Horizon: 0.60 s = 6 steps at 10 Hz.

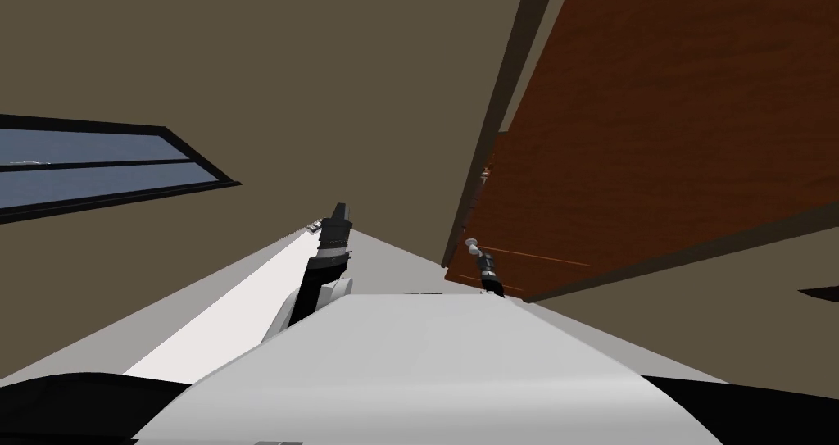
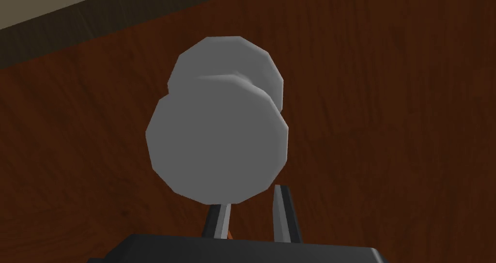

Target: Pull the door open

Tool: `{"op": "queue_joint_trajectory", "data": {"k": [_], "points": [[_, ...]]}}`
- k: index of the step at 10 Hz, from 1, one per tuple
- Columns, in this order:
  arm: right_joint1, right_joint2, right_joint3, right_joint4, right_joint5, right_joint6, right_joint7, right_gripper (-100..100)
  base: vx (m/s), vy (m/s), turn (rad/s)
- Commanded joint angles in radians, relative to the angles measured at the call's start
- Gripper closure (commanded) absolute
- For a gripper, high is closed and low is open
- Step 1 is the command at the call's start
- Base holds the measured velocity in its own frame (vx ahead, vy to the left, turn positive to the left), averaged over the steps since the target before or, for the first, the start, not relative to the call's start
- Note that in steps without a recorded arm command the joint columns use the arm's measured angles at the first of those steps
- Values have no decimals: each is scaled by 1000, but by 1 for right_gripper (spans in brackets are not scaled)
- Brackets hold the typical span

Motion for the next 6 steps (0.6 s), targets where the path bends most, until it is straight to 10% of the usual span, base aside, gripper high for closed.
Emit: {"op": "queue_joint_trajectory", "data": {"k": [1,6], "points": [[-4,9,8,2,-7,1,-34,-100,-52,-40,-27],[-15,26,23,0,-48,15,-148,-100,-75,-10,29]]}}
